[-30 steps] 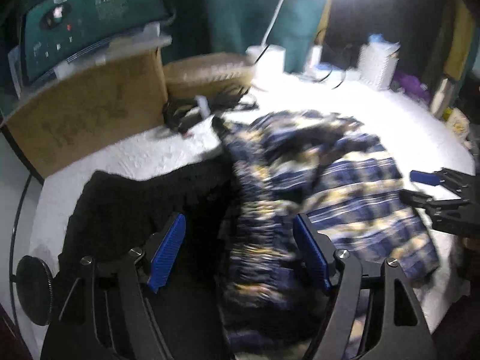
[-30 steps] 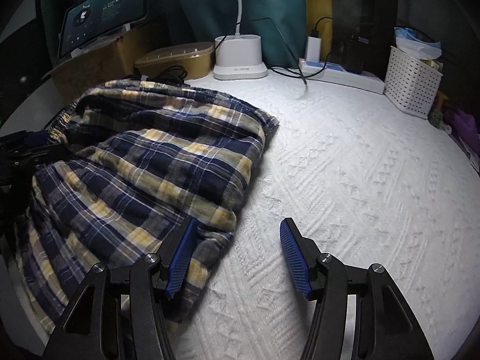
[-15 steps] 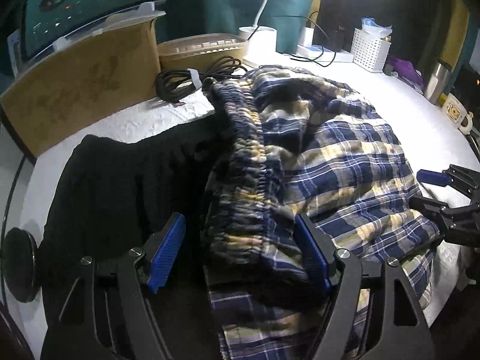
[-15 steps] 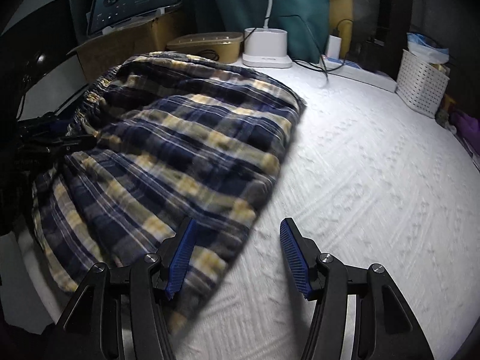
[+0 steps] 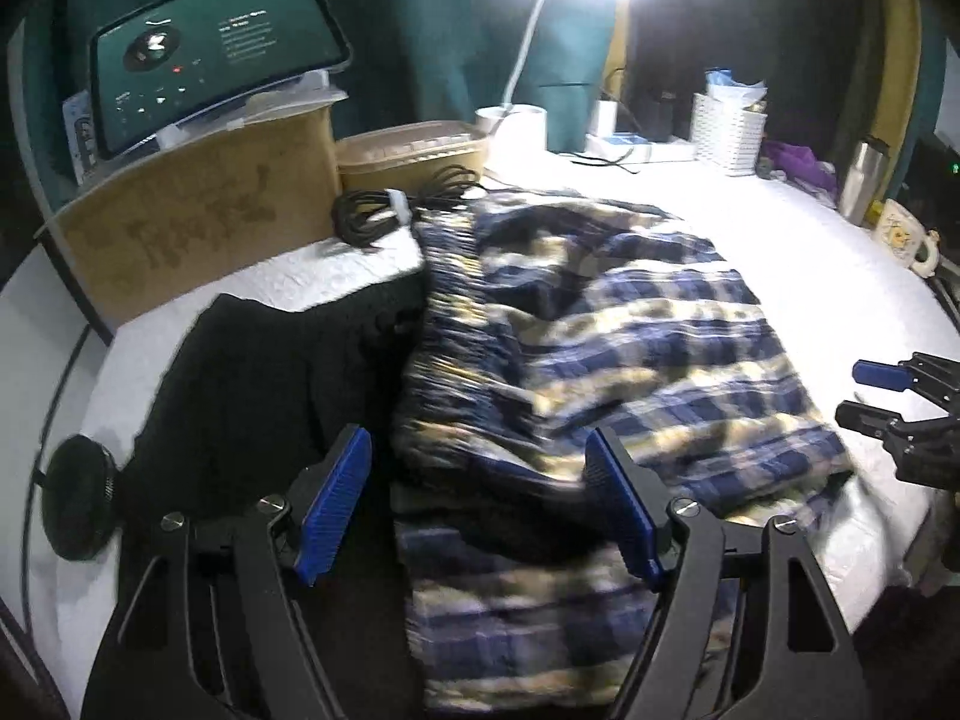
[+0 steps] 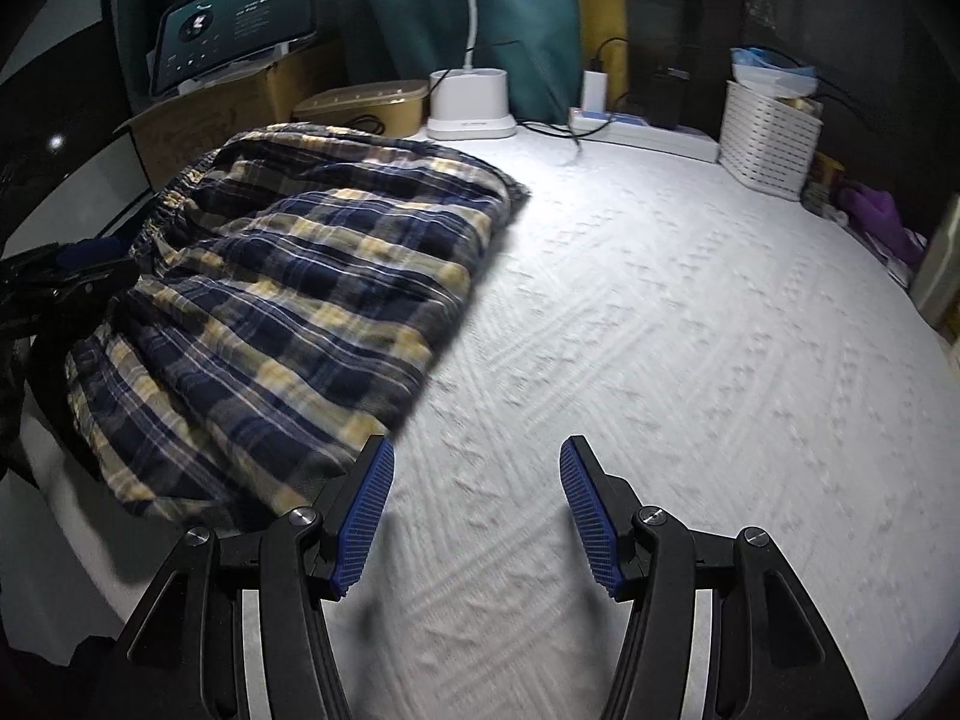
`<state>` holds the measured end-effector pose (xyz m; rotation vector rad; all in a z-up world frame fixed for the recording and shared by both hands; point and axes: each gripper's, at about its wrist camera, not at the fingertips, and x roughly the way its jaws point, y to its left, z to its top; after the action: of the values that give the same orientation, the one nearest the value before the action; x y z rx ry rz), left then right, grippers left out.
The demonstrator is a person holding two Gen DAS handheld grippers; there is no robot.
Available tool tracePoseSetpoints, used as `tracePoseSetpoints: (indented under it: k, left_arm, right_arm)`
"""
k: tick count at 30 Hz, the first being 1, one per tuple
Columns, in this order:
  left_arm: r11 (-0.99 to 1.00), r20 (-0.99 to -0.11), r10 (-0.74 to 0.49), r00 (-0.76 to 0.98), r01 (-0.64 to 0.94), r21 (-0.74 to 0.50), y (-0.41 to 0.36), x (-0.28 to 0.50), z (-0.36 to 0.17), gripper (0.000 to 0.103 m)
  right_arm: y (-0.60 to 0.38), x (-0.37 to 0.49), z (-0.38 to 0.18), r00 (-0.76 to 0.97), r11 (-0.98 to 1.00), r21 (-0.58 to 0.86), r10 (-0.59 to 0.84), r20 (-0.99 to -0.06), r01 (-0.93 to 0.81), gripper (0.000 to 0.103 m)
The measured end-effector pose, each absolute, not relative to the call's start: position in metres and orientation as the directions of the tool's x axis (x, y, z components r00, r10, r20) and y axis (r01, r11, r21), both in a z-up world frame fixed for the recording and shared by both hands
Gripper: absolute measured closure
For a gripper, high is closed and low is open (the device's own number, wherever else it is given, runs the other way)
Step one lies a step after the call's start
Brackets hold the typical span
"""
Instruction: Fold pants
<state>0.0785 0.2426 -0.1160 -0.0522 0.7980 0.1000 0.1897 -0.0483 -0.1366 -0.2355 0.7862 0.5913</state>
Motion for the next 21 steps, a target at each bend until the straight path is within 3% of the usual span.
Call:
tracePoseSetpoints:
  k: [21]
  left_arm:
    - [0.999, -0.677, -0.037, 0.735, 0.009, -0.045, 0.136, 0.064, -0.107, 0.028]
  right_arm:
    - [-0.151, 0.151, -0.121, 0.638, 0.883, 0.070, 0.389, -0.664, -0.465, 0.043]
